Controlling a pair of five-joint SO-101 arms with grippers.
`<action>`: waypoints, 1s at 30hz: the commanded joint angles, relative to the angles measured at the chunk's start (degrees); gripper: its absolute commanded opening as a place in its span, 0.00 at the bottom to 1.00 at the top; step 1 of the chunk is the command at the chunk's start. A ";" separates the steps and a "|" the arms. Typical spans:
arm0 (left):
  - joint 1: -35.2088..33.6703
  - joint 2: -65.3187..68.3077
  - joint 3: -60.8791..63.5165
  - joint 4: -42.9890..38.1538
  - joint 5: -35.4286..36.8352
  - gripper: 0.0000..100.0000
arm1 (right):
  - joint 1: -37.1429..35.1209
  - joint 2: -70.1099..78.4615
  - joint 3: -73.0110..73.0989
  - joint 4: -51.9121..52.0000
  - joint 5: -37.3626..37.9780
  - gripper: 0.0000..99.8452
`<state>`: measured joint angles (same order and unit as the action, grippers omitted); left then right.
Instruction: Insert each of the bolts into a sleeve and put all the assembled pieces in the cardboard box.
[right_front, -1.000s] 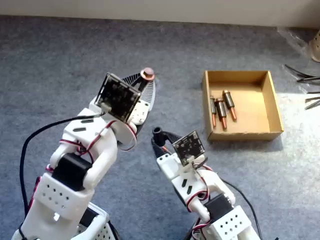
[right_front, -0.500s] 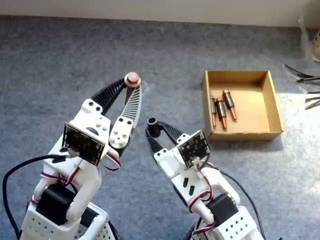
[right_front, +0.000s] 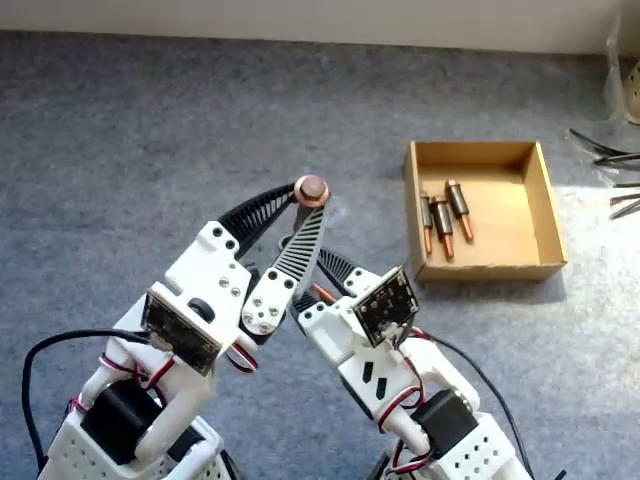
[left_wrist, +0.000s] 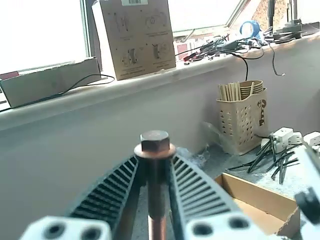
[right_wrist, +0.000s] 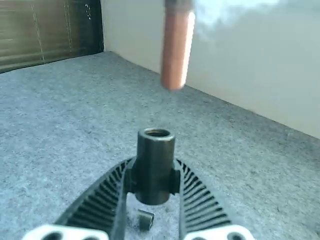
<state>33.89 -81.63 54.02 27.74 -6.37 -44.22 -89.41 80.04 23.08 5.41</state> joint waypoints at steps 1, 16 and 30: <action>0.84 -0.66 1.54 -4.84 -0.44 0.00 | -0.31 -0.66 -5.05 -1.63 -0.26 0.00; -7.08 -6.02 2.24 -5.98 12.22 0.00 | 6.64 -16.13 -1.80 -1.27 -0.53 0.00; -3.56 -6.11 2.33 -2.81 14.77 0.00 | 3.21 -15.52 5.14 -1.27 -0.18 0.00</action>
<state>27.91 -87.08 57.01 23.87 7.69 -40.09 -104.18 85.67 23.08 5.41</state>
